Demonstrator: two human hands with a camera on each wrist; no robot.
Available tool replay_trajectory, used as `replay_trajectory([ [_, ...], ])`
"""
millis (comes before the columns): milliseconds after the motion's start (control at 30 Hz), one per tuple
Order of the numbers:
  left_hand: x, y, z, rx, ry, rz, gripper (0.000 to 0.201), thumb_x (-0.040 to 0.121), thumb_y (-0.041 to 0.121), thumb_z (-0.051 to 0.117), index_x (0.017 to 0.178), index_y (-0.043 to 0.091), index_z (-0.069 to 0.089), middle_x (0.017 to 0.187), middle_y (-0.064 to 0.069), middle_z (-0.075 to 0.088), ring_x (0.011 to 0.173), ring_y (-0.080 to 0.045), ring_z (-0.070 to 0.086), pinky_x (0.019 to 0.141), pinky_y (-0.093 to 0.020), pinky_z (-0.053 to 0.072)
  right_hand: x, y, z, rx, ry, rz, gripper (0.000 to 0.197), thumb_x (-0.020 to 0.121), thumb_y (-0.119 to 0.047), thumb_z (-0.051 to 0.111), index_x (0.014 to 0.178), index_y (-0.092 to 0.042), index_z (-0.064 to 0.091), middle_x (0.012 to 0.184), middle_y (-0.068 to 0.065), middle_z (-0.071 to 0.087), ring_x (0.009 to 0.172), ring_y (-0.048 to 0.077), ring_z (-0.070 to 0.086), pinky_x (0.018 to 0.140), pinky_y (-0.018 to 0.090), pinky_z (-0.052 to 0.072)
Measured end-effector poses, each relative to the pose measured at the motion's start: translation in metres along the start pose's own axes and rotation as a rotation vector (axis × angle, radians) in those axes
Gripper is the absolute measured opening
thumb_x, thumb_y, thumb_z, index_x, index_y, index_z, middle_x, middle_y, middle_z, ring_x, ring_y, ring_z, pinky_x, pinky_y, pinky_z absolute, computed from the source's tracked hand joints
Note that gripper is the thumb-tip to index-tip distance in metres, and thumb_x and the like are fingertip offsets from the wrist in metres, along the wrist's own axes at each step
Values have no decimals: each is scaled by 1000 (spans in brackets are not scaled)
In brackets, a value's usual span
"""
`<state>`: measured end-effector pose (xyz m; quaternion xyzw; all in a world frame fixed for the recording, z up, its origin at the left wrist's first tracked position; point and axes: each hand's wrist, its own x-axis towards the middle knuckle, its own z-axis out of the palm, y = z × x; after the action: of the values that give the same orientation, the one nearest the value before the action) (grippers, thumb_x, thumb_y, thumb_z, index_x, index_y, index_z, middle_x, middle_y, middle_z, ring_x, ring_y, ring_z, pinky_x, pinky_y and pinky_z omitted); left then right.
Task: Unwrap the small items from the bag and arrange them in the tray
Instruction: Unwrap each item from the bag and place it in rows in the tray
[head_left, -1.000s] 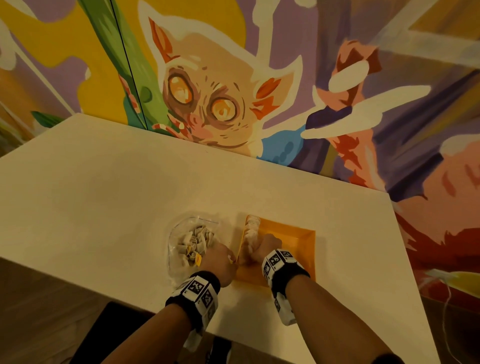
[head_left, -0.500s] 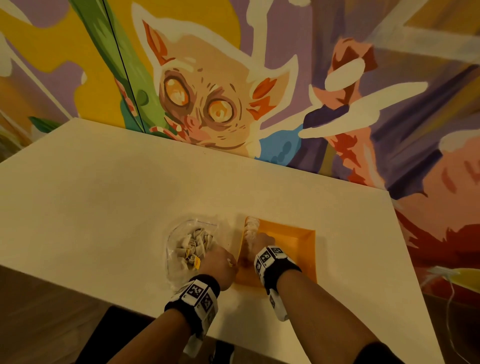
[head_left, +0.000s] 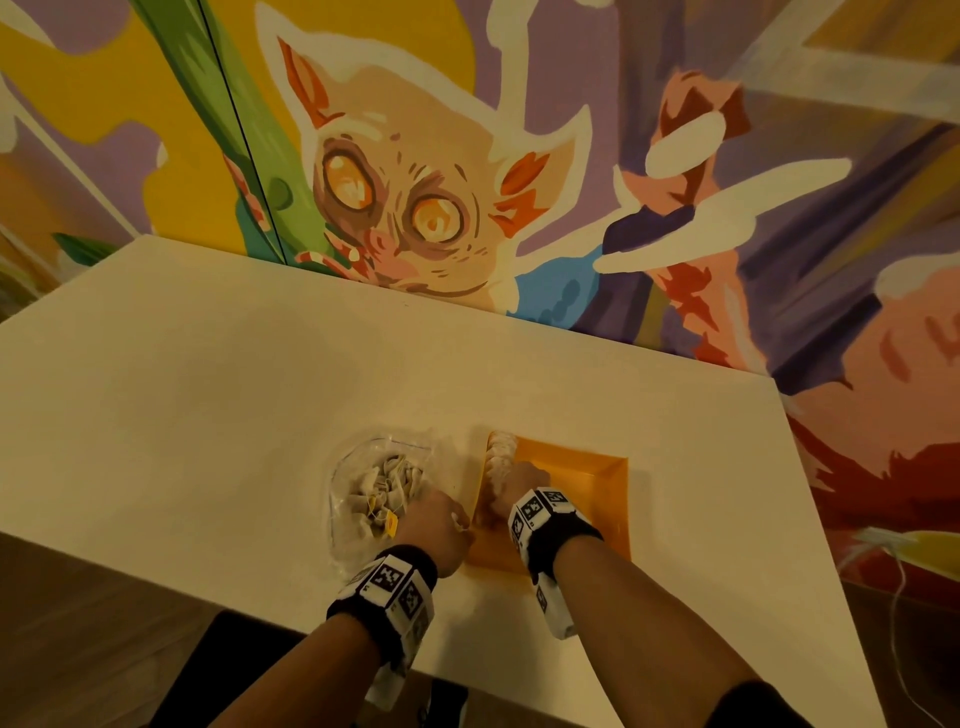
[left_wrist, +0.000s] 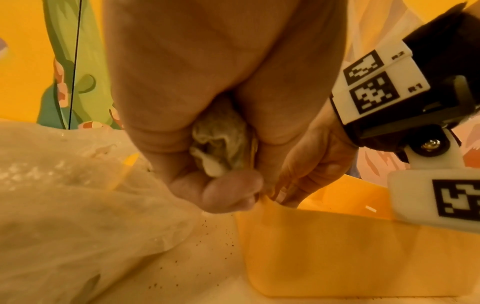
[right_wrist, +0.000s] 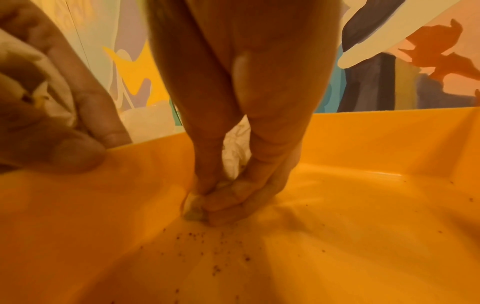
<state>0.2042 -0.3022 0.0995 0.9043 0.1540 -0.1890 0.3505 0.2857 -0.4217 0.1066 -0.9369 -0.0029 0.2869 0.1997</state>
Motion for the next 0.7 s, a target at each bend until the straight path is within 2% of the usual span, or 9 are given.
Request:
replay_trajectory([
  [67, -2, 1, -1, -47, 0, -14, 17, 84, 17, 64, 77, 1, 63, 97, -26, 64, 69, -32, 63, 55, -41, 51, 1, 0, 1, -21, 7, 17, 45, 91, -26, 64, 129, -5, 52, 133, 15, 55, 123, 30, 53, 92, 31, 45],
  [100, -4, 0, -3, -97, 5, -27, 13, 85, 20, 64, 77, 9, 65, 92, -22, 67, 56, -25, 60, 41, -34, 46, -1, 0, 0, -37, 25, 45, 47, 92, -31, 62, 129, -5, 50, 133, 14, 55, 121, 29, 54, 88, 30, 46],
  [133, -5, 0, -4, -167, 11, -46, 10, 87, 22, 65, 80, 14, 65, 86, -15, 68, 50, -20, 57, 35, -26, 41, -1, 1, 1, -18, 47, 84, 51, 91, -35, 62, 129, -5, 47, 132, 14, 54, 120, 29, 55, 83, 30, 46],
  [200, -8, -3, -9, -349, 20, -87, 11, 90, 24, 65, 85, 14, 66, 79, -8, 66, 54, -18, 60, 39, -22, 45, -1, 3, 1, 89, 74, 130, 63, 86, -39, 68, 131, -4, 42, 131, 16, 52, 117, 31, 56, 79, 30, 48],
  [300, -11, -4, -20, -684, 10, -143, 26, 92, 31, 63, 91, 5, 68, 79, -10, 69, 60, -21, 63, 49, -28, 49, -5, 9, 1, 213, 116, 117, 66, 82, -31, 74, 132, -5, 41, 131, 16, 51, 115, 33, 56, 78, 31, 49],
  [433, -18, -3, -36, -1038, -66, -202, 40, 97, 40, 53, 98, 2, 66, 77, -12, 66, 67, -27, 61, 49, -30, 48, -22, 10, -1, 385, 242, -130, 27, 88, -27, 67, 110, -14, 58, 106, 6, 65, 99, 23, 63, 66, 19, 45],
  [533, -26, 1, -45, -1160, -147, -205, 46, 100, 43, 44, 99, 2, 63, 77, -14, 66, 63, -27, 61, 48, -29, 48, -49, -4, 3, 597, 173, -366, 12, 88, -25, 69, 97, -17, 66, 86, -6, 65, 82, 15, 65, 64, 18, 50],
  [600, -32, 1, -49, -1219, -170, -181, 49, 102, 43, 39, 106, -1, 62, 79, -16, 68, 61, -26, 64, 50, -31, 48, -66, -12, 9, 648, 52, -495, 21, 82, -35, 74, 98, -23, 68, 86, -7, 65, 78, 13, 66, 70, 29, 56],
  [700, -36, -2, -51, -1266, -147, -184, 46, 101, 44, 41, 111, 2, 57, 91, -17, 71, 74, -29, 69, 62, -38, 53, -81, -18, 18, 557, -5, -573, 42, 71, -39, 83, 108, -27, 66, 97, -2, 60, 68, 7, 57, 67, 23, 51],
])
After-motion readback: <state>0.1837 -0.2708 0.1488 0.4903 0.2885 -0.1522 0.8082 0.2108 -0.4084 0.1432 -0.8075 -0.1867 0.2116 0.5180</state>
